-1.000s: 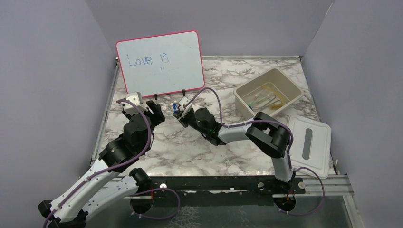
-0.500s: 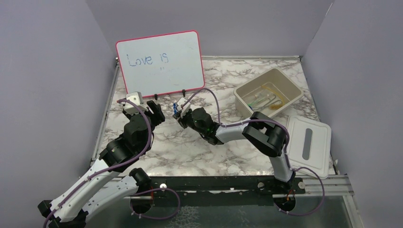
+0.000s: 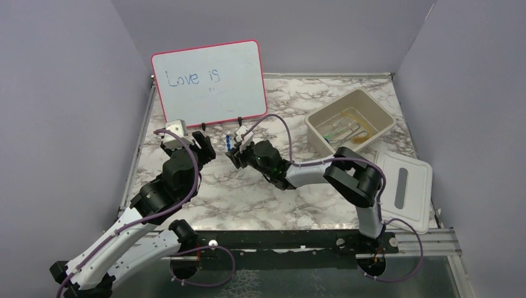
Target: Organize the chemistry lab equipment
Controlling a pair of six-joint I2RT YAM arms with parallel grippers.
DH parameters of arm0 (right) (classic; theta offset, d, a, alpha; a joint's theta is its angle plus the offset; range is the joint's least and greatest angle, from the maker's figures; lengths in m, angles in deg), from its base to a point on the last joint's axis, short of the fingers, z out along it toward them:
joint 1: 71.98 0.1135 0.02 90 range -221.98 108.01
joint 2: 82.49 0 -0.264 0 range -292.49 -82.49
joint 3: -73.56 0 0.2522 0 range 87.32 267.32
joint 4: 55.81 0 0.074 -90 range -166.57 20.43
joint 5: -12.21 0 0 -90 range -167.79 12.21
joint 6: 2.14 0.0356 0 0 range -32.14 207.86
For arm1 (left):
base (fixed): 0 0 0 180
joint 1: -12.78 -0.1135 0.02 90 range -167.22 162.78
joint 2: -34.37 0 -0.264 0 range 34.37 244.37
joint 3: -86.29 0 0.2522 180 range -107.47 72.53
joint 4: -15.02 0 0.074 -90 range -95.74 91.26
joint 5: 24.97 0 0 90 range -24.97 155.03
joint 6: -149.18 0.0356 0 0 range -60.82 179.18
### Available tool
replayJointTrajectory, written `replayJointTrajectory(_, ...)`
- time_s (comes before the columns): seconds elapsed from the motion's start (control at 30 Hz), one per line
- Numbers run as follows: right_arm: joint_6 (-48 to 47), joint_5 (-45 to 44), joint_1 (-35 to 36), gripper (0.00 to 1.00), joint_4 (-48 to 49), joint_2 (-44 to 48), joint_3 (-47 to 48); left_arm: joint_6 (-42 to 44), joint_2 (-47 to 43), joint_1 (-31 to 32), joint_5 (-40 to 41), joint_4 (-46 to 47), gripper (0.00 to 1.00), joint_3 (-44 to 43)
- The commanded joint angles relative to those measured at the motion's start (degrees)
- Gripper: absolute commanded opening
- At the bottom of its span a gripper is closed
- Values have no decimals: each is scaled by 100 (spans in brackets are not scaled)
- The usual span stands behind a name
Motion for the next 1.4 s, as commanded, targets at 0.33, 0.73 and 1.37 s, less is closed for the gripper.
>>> replayJointTrajectory(0.33, 1779, -2112, -125, 52, -3265, 2483, -66, 121, -115, 17, -867, -125, 85, -128)
replayJointTrajectory(0.73, 4097, -3116, -2120, 54, -7649, 5188, -245, 322, 320, 17, -3583, 474, 99, 335)
replayJointTrajectory(1.37, 4225, -1948, -6349, 32, -8250, 5287, -1125, -55, 2179, 14, -5052, 1526, 93, -12)
